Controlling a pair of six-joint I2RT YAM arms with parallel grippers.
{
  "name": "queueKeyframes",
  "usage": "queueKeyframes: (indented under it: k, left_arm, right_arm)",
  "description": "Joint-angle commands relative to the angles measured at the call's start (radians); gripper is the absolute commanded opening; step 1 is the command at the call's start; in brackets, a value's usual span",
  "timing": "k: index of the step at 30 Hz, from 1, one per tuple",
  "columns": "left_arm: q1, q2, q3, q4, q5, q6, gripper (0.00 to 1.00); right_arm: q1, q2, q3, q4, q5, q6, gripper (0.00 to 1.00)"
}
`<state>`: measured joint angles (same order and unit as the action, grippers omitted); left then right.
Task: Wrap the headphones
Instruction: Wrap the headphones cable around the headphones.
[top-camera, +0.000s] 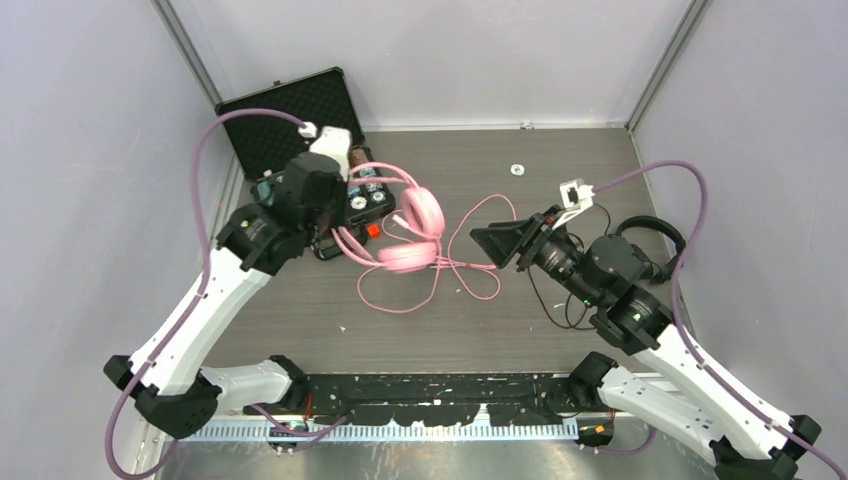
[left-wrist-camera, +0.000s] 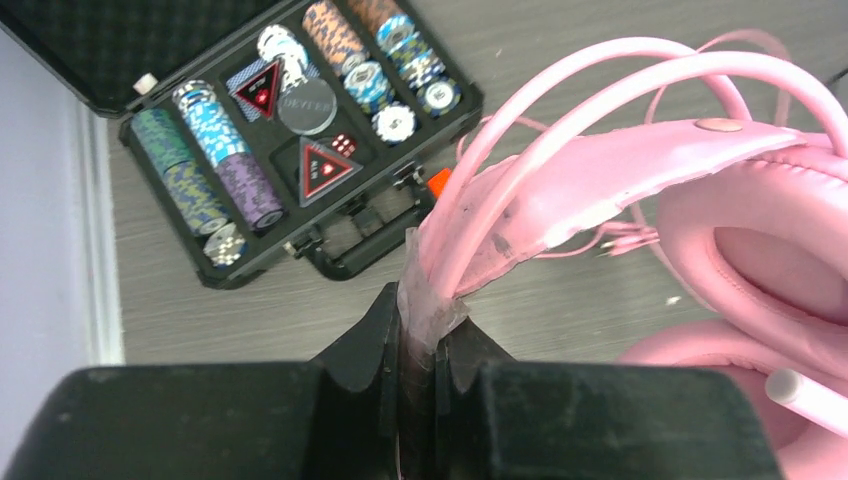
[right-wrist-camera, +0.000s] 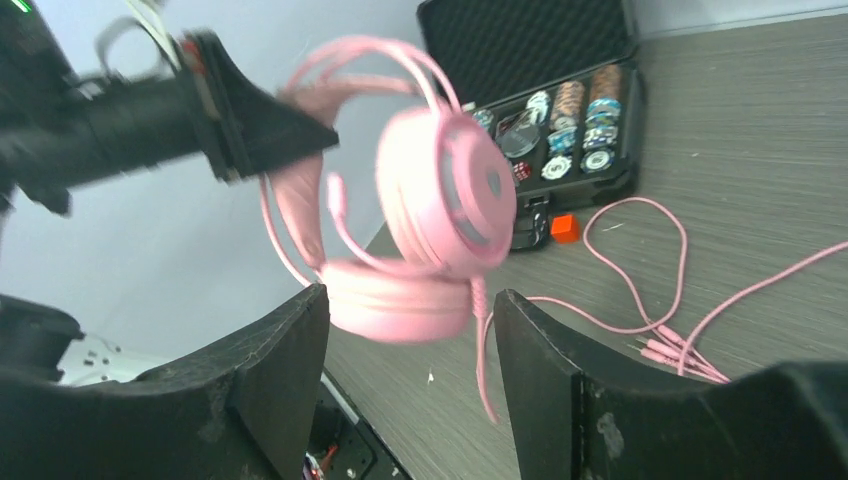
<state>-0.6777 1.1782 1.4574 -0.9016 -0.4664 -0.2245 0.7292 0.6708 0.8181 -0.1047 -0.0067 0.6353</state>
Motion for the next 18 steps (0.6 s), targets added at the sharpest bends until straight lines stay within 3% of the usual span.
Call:
queueKeyframes:
  k: [1, 11, 18]
  left_arm:
    - [0.041, -0.064, 0.148, 0.070, 0.134, -0.198, 0.00]
    - [0.046, -0.155, 0.191, 0.198, 0.180, -0.380, 0.00]
    - [0.047, -0.194, 0.152, 0.288, 0.263, -0.498, 0.00]
  right_arm:
    - [0.005, 0.027, -0.073, 0.331, -0.152, -0.077, 0.65]
    - [0.066, 0.073, -0.158, 0.528, -0.281, -0.176, 0.70]
    - [0.092, 0.172, -0.215, 0.695, -0.308, -0.217, 0.63]
